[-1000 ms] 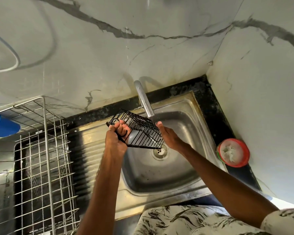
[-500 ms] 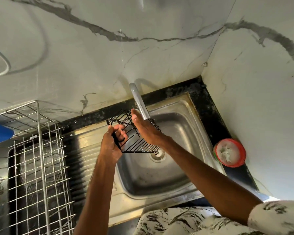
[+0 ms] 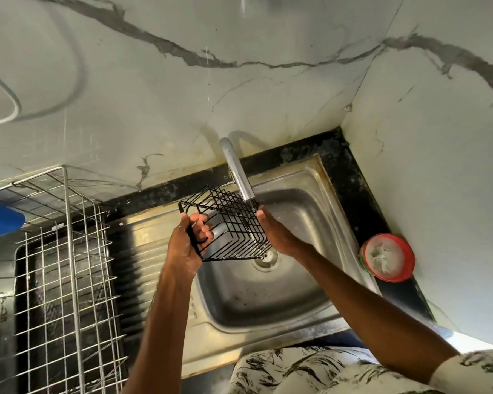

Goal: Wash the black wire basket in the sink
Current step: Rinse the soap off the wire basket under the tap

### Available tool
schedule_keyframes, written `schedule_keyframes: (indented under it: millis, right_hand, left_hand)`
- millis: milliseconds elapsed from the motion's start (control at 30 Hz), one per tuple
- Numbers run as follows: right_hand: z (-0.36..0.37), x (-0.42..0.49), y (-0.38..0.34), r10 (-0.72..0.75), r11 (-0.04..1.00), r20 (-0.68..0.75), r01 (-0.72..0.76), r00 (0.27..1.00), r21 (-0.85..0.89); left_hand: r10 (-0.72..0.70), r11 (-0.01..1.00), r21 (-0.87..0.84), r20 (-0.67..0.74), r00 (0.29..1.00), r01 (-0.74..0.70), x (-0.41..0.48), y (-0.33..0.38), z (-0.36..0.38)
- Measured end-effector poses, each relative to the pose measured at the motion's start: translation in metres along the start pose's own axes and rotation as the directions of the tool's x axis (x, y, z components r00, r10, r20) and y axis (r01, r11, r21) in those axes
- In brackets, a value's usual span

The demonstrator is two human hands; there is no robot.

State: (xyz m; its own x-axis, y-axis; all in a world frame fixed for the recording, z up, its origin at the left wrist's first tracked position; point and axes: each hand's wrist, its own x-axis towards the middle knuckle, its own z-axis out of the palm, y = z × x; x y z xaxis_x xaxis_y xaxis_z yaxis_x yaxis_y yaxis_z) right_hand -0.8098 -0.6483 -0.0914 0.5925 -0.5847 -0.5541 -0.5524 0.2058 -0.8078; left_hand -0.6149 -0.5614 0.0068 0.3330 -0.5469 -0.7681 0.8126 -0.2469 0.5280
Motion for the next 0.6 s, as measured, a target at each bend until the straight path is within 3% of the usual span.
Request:
schedule_keyframes:
  millis: [167,300,500,600]
  right_hand:
    - [0.03,-0.028,-0.055,-0.331,0.941,0.022,0.331,0.943,-0.071]
    - [0.032,-0.018,-0.075,-0.421,0.904,0.033,0.422,0.906,-0.065]
    - [-0.001,0.03,0.004,-0.123,0.989,0.021,0.12,0.992,0.09]
    - [-0.007,0.011,0.011,0.014,0.999,0.025,-0.015,1.0,0.047]
  left_hand:
    - [0.016,0.999,0.046,-0.033,0.999,-0.015,0.001,-0.003,0.0]
    - [-0.002,1.0,0.006,-0.018,1.0,0.002,-0.002,0.001,-0.003]
    - [0.013,0.996,-0.084,0.044,0.999,-0.009,-0.009,0.011,-0.012]
    - [0.019,0.997,-0.076,0.036,0.999,-0.016,-0.009,0.012,-0.015]
